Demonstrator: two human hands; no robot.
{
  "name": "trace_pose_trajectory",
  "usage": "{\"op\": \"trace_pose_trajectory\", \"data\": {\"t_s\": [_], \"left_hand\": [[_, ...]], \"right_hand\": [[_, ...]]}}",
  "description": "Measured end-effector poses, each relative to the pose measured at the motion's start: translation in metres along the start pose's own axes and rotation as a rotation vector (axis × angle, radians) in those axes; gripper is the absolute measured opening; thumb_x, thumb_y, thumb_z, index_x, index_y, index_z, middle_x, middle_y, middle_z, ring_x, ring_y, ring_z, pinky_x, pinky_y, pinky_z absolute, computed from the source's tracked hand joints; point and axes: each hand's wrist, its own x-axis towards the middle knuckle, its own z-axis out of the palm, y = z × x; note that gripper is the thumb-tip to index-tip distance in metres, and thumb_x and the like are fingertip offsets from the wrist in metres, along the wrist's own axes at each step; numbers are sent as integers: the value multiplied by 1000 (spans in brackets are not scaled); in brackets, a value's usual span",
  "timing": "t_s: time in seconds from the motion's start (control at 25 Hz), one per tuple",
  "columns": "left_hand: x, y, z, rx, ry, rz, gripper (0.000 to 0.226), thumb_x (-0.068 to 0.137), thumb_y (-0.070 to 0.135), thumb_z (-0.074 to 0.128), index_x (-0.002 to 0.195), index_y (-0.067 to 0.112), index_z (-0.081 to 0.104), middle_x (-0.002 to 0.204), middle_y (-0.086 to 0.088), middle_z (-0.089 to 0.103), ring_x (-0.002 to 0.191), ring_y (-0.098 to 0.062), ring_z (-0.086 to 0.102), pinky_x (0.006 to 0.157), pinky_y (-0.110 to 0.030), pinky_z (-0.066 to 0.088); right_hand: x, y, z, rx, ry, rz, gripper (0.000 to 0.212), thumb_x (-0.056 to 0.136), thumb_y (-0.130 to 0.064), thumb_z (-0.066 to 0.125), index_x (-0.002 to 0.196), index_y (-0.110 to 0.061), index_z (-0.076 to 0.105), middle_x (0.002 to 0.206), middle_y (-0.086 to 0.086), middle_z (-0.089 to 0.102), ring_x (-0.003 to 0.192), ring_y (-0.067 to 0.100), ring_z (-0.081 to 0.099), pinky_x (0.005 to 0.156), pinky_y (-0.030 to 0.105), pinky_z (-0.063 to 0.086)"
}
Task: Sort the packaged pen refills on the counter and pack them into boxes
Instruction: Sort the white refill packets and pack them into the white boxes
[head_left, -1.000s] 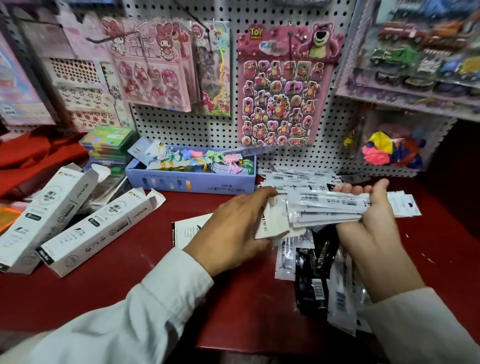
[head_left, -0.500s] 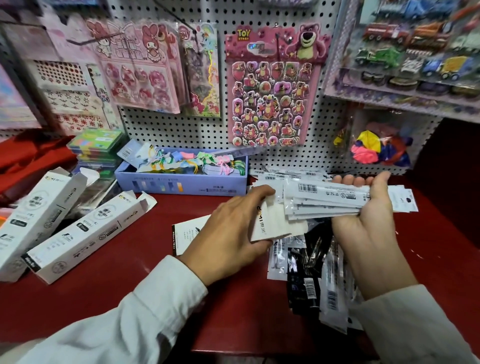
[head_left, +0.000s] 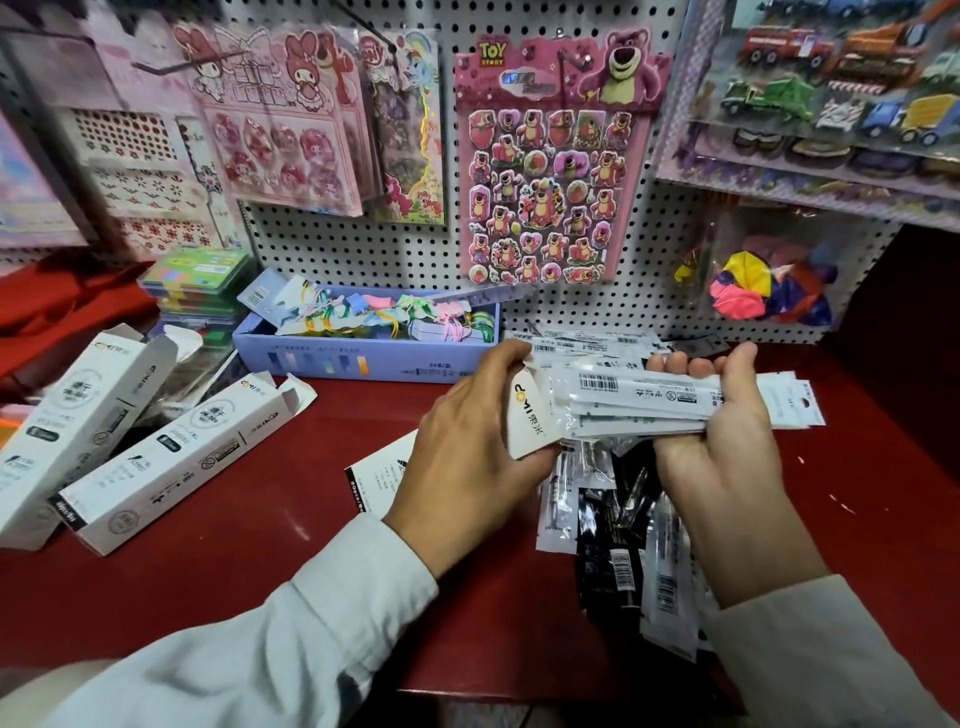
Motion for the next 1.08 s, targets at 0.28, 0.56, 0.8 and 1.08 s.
{"op": "trace_pose_trajectory", "data": {"t_s": [0.28,0.56,0.8,1.08], "left_hand": [[-3,4,-2,-31,-87,109,81,68,27,83,134,33,36,122,12,64,95,-8,55,79,-16,37],[-3,-1,3,-9,-87,180,69,68,24,82,127,24,46,116,9,66,97,-9,56,75,-14,36],[3,-6,-7,-81,-2,84,61,70,26,82,120,30,47,111,15,65,88,-4,56,72,-20,42],[3,-18,-2,-35,36,82,47,73,22,76,112,27,50,99,15,67,85,-4,61,71,-24,46]], "right_hand": [[0,-4,1,-164,-55,-113,28,89,-27,71,80,-8,53,57,1,58,56,18,67,63,33,59],[-6,22,-2,-523,-375,-137,25,81,-26,73,97,-10,60,78,9,73,76,23,72,69,39,59],[-4,18,-5,-807,-303,-270,16,92,-36,62,94,-21,64,85,-2,73,67,10,67,52,22,52],[-15,37,-16,-1488,-718,-302,34,93,-46,50,95,-23,74,92,12,73,84,30,67,77,44,55]]}}
